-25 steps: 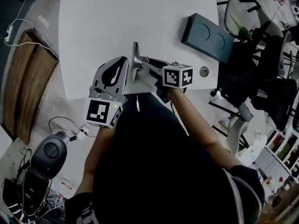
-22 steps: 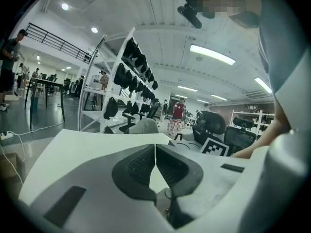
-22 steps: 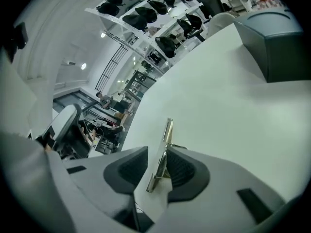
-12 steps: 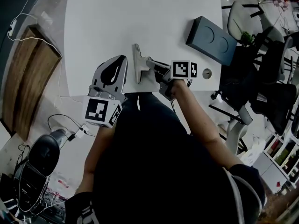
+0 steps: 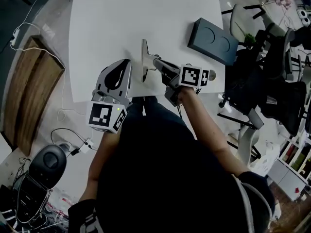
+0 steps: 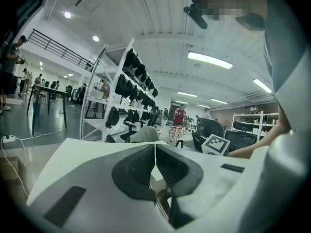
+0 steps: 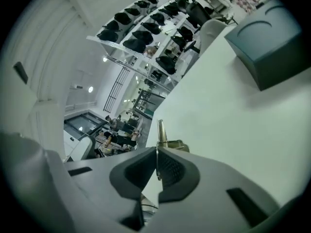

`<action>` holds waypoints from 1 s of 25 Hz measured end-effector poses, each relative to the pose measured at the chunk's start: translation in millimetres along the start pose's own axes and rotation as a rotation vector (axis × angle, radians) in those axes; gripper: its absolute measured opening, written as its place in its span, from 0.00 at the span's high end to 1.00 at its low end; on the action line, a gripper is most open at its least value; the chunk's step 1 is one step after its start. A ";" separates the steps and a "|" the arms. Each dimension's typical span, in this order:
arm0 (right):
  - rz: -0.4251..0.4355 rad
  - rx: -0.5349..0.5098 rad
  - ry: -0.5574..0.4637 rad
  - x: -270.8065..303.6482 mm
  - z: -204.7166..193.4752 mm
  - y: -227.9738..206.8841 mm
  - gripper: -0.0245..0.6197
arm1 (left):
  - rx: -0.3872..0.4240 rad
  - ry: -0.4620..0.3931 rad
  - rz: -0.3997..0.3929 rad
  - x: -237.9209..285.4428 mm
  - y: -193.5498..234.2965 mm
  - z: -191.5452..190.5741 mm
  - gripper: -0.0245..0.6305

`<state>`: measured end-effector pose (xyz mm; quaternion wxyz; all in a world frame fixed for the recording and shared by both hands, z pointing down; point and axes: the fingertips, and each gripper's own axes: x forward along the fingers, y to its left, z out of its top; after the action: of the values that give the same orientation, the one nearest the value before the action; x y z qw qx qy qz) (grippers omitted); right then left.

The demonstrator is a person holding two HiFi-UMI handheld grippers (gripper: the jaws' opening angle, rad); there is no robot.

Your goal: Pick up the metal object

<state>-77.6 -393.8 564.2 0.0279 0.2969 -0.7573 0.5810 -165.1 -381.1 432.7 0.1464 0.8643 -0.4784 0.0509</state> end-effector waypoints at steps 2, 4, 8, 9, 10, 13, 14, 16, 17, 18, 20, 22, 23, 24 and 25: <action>0.007 -0.042 -0.053 -11.5 13.1 14.4 0.91 | 0.011 -0.016 -0.006 -1.3 -5.5 7.0 0.92; 0.006 -0.101 -0.107 -24.1 25.9 29.9 0.91 | 0.024 -0.032 -0.011 -2.7 -11.2 16.0 0.92; -0.026 -0.285 -0.212 -53.7 49.0 64.6 0.91 | 0.052 -0.068 -0.022 -5.8 -25.5 35.3 0.92; -0.035 -0.337 -0.237 -59.9 54.3 75.3 0.91 | 0.057 -0.079 -0.024 -6.5 -27.5 40.4 0.92; -0.042 -0.388 -0.264 -65.1 59.4 86.6 0.91 | 0.062 -0.092 -0.026 -7.4 -28.6 45.4 0.92; -0.055 -0.523 -0.344 -80.3 74.0 121.2 0.91 | 0.081 -0.131 -0.027 -10.0 -31.0 62.5 0.92; -0.059 -0.564 -0.372 -86.9 79.6 132.4 0.91 | 0.088 -0.145 -0.026 -10.3 -32.7 69.9 0.92; -0.064 -0.641 -0.428 -101.2 90.7 153.3 0.91 | 0.103 -0.177 -0.024 -10.4 -37.7 85.5 0.92; -0.066 -0.674 -0.455 -108.0 95.2 162.8 0.91 | 0.110 -0.192 -0.024 -11.0 -40.3 92.8 0.92; -0.066 -0.703 -0.482 -114.3 98.7 171.8 0.91 | 0.118 -0.207 -0.024 -12.2 -42.6 99.8 0.92; -0.064 -0.750 -0.536 -125.3 104.3 189.4 0.91 | 0.137 -0.234 -0.016 -16.2 -45.8 114.0 0.92; -0.060 -0.792 -0.585 -134.5 108.0 206.6 0.91 | 0.162 -0.261 -0.005 -21.5 -47.7 128.5 0.92; -0.057 -0.814 -0.609 -138.5 109.6 214.8 0.91 | 0.175 -0.275 -0.002 -23.9 -48.5 135.3 0.92; -0.054 -0.841 -0.631 -142.3 111.1 222.8 0.91 | 0.185 -0.287 0.001 -25.7 -49.1 141.8 0.92; -0.055 -0.871 -0.651 -145.8 112.5 230.6 0.91 | 0.193 -0.297 0.004 -27.4 -49.6 148.0 0.92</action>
<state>-34.9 -399.5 272.3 -0.0724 0.4419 -0.8895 0.0907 -145.7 -378.8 275.4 -0.0099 0.8713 -0.4896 -0.0314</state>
